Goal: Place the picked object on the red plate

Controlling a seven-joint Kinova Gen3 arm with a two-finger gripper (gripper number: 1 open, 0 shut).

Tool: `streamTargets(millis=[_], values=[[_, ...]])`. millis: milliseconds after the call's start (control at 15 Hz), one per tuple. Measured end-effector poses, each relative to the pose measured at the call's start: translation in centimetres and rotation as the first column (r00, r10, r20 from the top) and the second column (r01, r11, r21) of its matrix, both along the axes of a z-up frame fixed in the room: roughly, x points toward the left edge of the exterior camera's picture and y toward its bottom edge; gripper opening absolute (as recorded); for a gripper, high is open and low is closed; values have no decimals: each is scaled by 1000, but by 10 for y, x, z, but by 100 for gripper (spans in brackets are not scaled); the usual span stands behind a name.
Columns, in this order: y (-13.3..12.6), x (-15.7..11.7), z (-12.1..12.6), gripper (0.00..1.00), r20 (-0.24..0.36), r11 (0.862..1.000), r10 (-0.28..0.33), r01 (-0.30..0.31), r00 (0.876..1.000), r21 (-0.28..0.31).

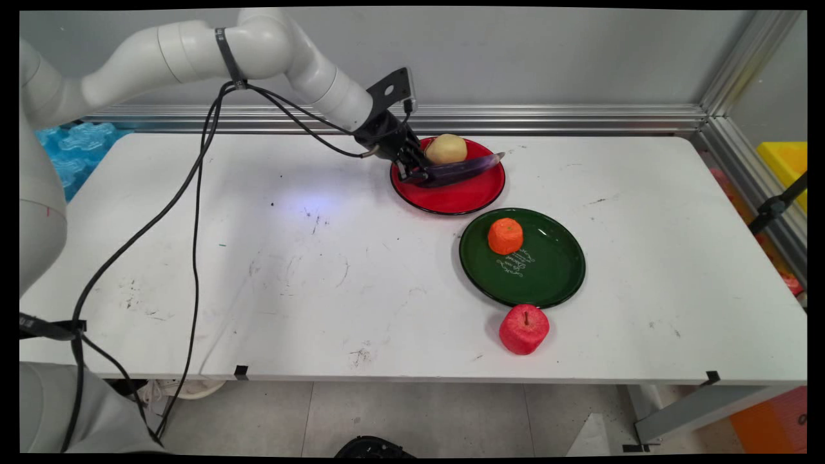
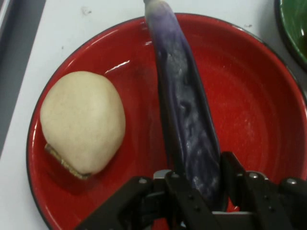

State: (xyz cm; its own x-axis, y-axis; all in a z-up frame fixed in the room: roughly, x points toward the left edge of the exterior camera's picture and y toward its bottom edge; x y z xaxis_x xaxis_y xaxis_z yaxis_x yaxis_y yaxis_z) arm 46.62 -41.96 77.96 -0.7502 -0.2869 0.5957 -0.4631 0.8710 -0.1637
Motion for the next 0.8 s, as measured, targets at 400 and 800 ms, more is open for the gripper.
streamTargets(millis=[400,800], values=[[-2,7,-2,0,6,1000,-3,3,1000,5],[-1,9,-1,100,3,1000,-10,10,1000,11]])
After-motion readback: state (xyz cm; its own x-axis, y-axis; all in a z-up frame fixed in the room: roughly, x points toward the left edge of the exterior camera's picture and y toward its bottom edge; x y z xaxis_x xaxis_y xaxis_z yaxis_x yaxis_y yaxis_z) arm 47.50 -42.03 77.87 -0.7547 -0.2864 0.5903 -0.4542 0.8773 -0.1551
